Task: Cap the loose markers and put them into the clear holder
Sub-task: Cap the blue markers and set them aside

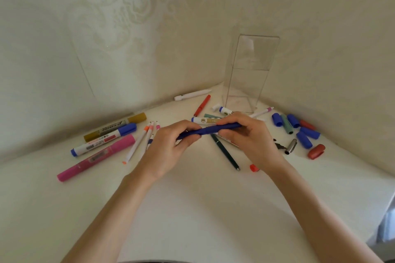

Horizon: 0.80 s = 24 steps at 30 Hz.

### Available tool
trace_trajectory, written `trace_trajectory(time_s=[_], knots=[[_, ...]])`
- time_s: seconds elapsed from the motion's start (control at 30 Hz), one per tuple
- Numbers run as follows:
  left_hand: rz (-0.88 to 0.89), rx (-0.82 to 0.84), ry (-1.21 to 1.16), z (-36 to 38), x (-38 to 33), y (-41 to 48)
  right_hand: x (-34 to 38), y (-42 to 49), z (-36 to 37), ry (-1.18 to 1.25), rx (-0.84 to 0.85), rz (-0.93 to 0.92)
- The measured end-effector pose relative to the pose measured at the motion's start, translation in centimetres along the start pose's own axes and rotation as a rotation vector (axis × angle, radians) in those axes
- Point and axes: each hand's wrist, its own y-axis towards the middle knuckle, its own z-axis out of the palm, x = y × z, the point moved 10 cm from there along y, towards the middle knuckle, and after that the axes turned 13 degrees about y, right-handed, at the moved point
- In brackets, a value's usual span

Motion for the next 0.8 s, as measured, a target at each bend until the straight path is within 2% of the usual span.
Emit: trace_trajectory(time_s=[0.1, 0.27, 0.33, 0.4, 0.5, 0.57, 0.67, 0.8], knots=[[0.012, -0.017, -0.013, -0.5, 0.0, -0.2, 0.1, 0.0, 0.5, 0.030, -0.001, -0.007], [0.027, -0.032, 0.067, -1.6, -0.2, -2.2, -1.3, 0.3, 2.4, 0.156, 0.080, 0.162], [-0.058, -0.099, 0.128, -3.0, 0.9, -2.4, -2.4, 0.6, 3.1, 0.086, 0.099, 0.208], [-0.210, -0.235, 0.189, -5.8, 3.7, -2.7, -3.5, 0.8, 2.5, 0.009, 0.052, 0.223], [-0.434, -0.374, 0.386, -10.1, 8.5, -3.9, -3.9, 0.7, -1.4, -0.065, -0.185, 0.200], [-0.562, -0.359, 0.543, -11.5, 11.2, -4.7, -4.2, 0.4, -3.5, -0.207, -0.291, 0.213], [-0.665, -0.264, 0.671, -11.7, 13.7, -5.2, -5.1, 0.5, -4.0, -0.435, -0.273, 0.241], [-0.691, -0.229, 0.826, -11.3, 14.1, -5.0, -4.8, 0.5, -5.0, -0.450, -0.303, 0.228]])
